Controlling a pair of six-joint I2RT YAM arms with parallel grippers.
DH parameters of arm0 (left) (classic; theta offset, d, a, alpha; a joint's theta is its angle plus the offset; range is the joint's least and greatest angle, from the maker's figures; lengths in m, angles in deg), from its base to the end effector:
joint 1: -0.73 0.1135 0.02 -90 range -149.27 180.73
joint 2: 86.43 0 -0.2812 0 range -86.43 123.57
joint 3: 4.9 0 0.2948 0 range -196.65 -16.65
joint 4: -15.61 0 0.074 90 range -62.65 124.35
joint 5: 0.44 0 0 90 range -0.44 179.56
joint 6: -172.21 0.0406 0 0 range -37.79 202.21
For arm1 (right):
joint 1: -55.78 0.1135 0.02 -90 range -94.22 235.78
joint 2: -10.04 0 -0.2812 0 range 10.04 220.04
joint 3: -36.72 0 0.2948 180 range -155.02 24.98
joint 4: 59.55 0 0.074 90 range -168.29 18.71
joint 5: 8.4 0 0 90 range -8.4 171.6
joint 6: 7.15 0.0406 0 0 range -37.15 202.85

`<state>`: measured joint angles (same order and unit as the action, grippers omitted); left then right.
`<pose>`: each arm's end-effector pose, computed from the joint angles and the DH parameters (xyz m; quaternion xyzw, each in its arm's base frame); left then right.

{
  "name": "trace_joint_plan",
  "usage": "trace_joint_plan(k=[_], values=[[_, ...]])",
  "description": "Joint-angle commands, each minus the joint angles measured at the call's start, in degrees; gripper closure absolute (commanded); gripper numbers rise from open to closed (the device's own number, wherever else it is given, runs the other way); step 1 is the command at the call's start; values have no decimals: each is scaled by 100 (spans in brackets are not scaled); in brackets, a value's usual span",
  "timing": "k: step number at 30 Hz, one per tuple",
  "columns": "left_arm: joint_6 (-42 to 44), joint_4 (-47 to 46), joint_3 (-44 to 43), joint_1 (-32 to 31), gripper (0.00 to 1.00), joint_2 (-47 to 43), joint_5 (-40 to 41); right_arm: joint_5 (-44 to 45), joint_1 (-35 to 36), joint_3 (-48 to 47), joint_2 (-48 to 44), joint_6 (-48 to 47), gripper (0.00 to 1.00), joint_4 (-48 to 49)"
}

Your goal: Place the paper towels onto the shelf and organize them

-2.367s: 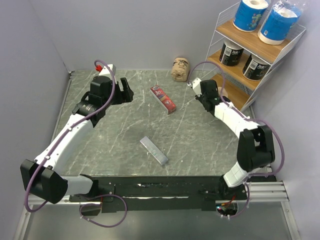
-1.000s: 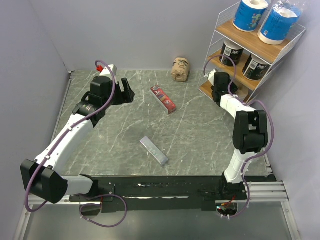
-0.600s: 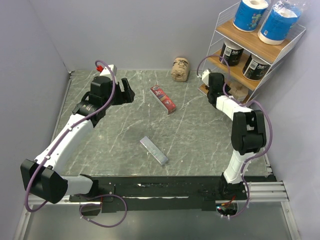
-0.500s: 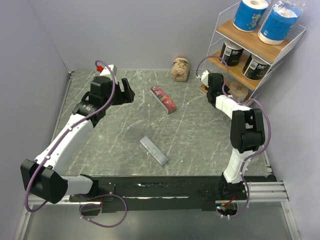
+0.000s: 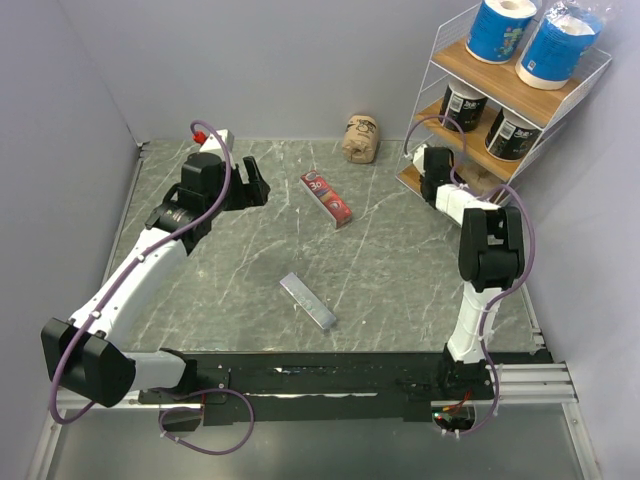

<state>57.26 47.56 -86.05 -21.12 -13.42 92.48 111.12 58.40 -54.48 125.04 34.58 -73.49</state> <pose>0.3112 -0.1226 0.3779 -0.0366 0.8368 -0.1972 0.5094 0.4954 0.0026 0.1825 -0.2717 0.8322 -0.3760 0.3038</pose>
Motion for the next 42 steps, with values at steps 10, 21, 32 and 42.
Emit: trace_joint_plan(k=[10, 21, 32, 42], values=[[-71, -245, 59, -21, 10, -129, 95, -665, 642, 308, -654, 328, 55, 956], [-98, -324, 129, -21, 9, -200, 104, -1255, 1496, -419, -110, -218, 47, 2126], [-212, -386, 147, -30, 8, -252, -177, -1905, 1549, -1379, 1094, -621, 26, 2627], [-265, -421, 147, -21, 8, -138, -336, -2029, 1549, -2556, 2263, -1070, 19, 3059]])
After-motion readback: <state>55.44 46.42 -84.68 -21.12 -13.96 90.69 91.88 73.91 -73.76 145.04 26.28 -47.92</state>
